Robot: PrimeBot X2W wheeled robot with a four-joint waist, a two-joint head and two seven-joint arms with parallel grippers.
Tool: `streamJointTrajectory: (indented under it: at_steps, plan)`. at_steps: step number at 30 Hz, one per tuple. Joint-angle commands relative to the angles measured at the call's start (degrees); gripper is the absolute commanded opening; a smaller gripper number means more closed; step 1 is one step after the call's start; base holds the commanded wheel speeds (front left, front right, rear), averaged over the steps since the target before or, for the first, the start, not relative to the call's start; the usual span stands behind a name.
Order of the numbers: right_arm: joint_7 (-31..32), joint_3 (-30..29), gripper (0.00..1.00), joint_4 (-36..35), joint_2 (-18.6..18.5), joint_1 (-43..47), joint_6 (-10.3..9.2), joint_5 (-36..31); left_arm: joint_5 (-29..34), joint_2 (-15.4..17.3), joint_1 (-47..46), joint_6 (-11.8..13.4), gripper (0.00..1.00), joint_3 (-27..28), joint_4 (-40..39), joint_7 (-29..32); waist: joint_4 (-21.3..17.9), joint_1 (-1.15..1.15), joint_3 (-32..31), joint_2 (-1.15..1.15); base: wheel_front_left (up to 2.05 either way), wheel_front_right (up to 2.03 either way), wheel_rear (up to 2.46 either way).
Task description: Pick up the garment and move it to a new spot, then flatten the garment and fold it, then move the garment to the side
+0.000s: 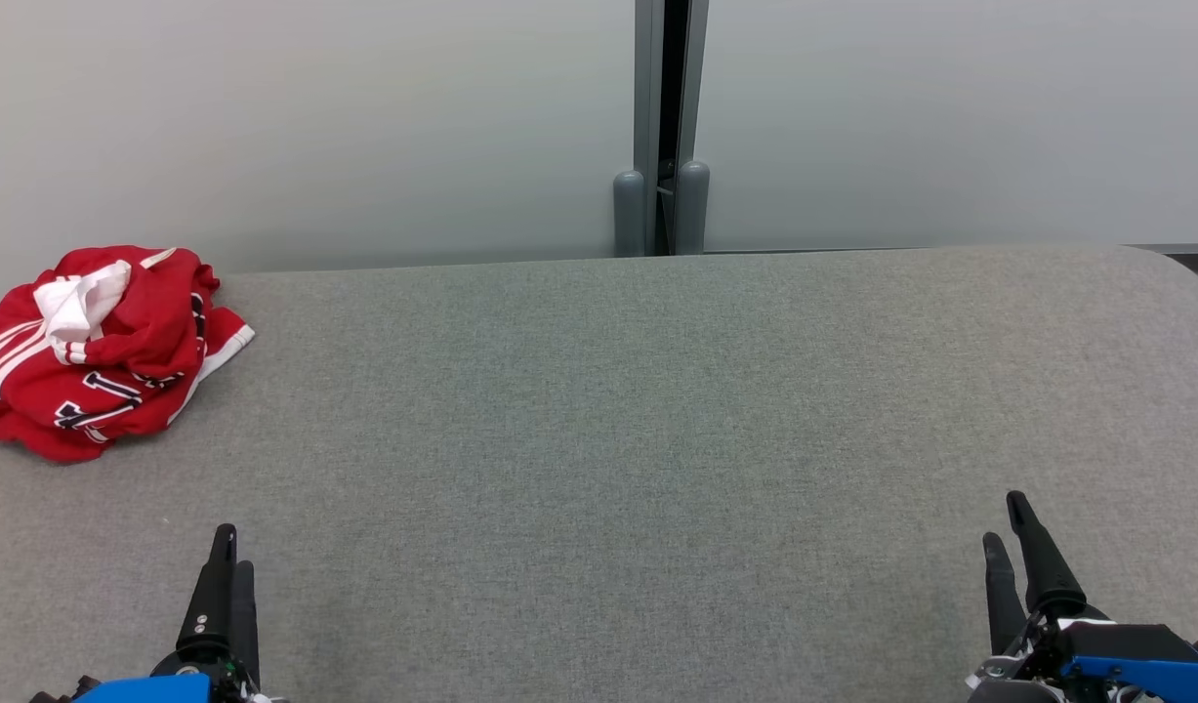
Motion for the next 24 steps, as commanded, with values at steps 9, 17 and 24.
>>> streamJointTrajectory:
  at_steps: [9,17,24]
  plan:
    - [-3.0,1.2,1.0,-2.6,-0.1,-1.9,0.01,-8.5,9.2,0.6,-2.2,0.0,1.0,0.2,-2.8,-2.9,0.0,0.0,0.1,0.0,0.0,0.0,0.0]
    - [-5.0,2.7,1.0,-4.6,-0.1,-2.1,0.02,-18.8,18.5,0.7,-2.6,1.3,1.0,-0.6,-4.9,-4.9,0.1,0.0,0.3,0.0,0.0,0.0,0.0]
    - [-6.3,4.2,1.0,-5.5,-0.1,-2.3,0.02,-26.2,25.8,0.8,-2.7,2.7,1.0,-2.0,-6.2,-6.2,0.1,0.0,0.5,0.0,0.0,0.0,0.0]
